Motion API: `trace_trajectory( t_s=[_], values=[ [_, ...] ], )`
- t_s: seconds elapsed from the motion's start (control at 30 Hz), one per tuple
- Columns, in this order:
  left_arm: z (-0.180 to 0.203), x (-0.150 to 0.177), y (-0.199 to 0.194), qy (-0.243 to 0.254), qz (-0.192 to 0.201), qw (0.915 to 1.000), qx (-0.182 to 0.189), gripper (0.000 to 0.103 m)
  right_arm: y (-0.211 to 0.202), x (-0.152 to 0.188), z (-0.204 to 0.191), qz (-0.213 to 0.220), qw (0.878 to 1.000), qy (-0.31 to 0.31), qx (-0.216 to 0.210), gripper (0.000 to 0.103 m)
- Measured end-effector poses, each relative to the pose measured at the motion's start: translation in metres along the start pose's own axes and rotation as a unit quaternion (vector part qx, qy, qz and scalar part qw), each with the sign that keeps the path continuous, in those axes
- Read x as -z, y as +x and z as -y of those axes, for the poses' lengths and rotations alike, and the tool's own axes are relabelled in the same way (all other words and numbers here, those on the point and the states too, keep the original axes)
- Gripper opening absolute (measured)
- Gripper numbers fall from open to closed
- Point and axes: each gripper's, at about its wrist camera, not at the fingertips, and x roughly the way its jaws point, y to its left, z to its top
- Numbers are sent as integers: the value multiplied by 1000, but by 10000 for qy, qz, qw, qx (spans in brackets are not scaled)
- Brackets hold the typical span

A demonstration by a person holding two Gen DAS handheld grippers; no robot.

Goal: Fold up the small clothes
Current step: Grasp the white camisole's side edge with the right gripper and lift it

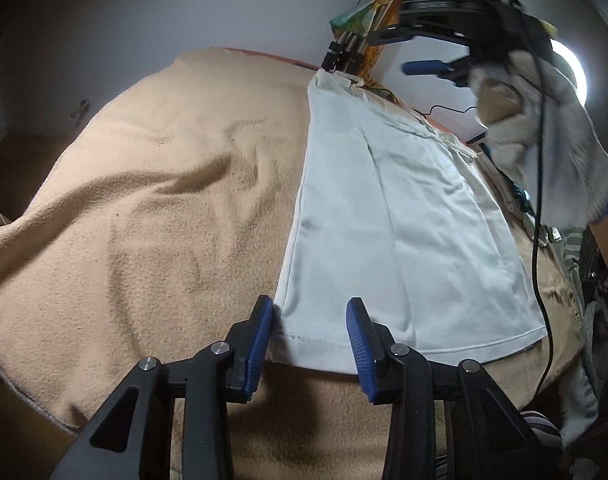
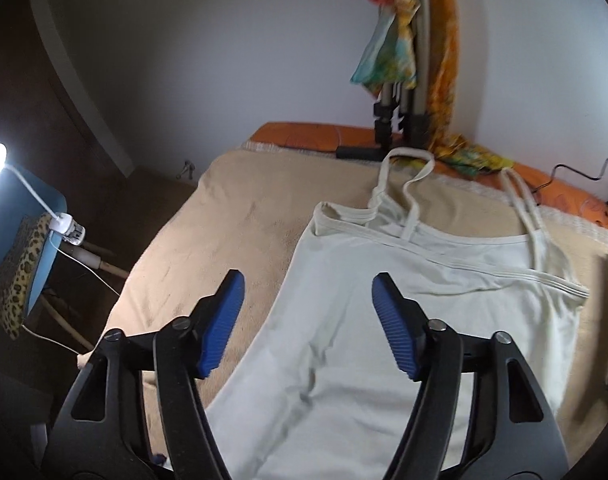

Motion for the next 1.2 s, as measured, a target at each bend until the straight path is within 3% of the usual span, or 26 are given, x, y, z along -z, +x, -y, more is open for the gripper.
trace_trajectory(
  t_s=[0.2, 0.43, 0.63, 0.73, 0.83, 0.93, 1.2],
  values=[
    [-7, -4, 3, -37, 78, 9999, 91, 25, 62, -18, -10, -409, 9991, -38, 100, 64],
    [-20, -6, 3, -270, 159, 9990, 326, 2, 108, -30, -8, -752, 9960, 47, 473, 56],
    [-21, -6, -3, -284, 270, 9978, 540, 0, 126, -39, -10, -879, 9937, 86, 685, 55],
    [-20, -9, -9, -244, 362, 9966, 695, 0, 139, -44, -15, -1033, 9912, -8, 828, 46],
    [-14, -13, -15, -149, 454, 9961, 745, 0, 150, -46, -19, -1066, 9889, -114, 1026, 28],
    [-10, -17, -21, -98, 513, 9954, 809, 0, 149, -48, -15, -1058, 9900, -75, 927, 7],
    [20, -19, -36, 372, 562, 9937, 894, 0, 98, -45, 21, -611, 9974, 265, 282, 4]
  ],
)
